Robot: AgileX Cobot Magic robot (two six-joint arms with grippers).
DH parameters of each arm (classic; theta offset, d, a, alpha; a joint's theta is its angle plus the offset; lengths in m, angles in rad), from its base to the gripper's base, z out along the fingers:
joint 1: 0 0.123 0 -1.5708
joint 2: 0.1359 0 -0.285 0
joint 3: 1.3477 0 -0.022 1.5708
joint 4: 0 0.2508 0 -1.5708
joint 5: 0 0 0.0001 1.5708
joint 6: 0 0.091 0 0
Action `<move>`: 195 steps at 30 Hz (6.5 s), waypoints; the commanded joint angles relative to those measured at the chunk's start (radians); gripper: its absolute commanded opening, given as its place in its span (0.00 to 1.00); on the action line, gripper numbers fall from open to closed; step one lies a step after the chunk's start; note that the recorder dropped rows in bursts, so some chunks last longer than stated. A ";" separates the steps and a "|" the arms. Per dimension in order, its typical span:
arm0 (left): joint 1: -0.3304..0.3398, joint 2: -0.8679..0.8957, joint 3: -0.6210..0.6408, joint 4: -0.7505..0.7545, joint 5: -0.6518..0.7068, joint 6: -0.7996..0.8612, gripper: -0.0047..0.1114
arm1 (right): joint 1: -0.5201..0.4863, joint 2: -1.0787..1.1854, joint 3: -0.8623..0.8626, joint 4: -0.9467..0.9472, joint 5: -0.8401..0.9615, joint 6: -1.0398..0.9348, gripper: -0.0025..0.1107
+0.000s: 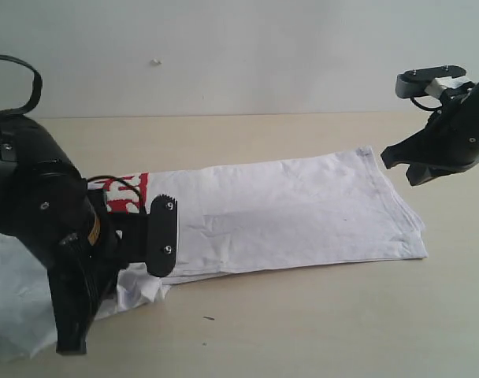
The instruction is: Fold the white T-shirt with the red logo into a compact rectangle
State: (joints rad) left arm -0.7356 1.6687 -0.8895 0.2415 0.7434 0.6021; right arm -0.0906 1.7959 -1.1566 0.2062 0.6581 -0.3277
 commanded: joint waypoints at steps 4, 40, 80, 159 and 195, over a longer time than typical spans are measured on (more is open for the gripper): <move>0.000 0.014 -0.032 0.503 -0.101 -0.005 0.07 | -0.002 0.003 0.006 0.003 -0.027 -0.011 0.02; 0.421 0.103 -0.233 -0.327 -0.114 -0.240 0.60 | -0.002 0.029 0.004 0.051 -0.039 -0.056 0.02; 0.150 0.262 -0.302 0.822 -0.155 -0.413 0.04 | -0.002 0.033 0.004 0.055 -0.054 -0.069 0.02; 0.400 0.133 -0.051 0.150 -0.142 -0.691 0.04 | -0.002 0.033 0.004 0.138 -0.033 -0.075 0.02; 0.552 0.113 -0.073 -0.225 -0.312 -0.581 0.59 | -0.002 0.033 0.004 0.284 -0.020 -0.198 0.02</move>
State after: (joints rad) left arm -0.2146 1.7395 -0.9345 0.0768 0.4430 0.0000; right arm -0.0906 1.8310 -1.1566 0.4808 0.6481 -0.5067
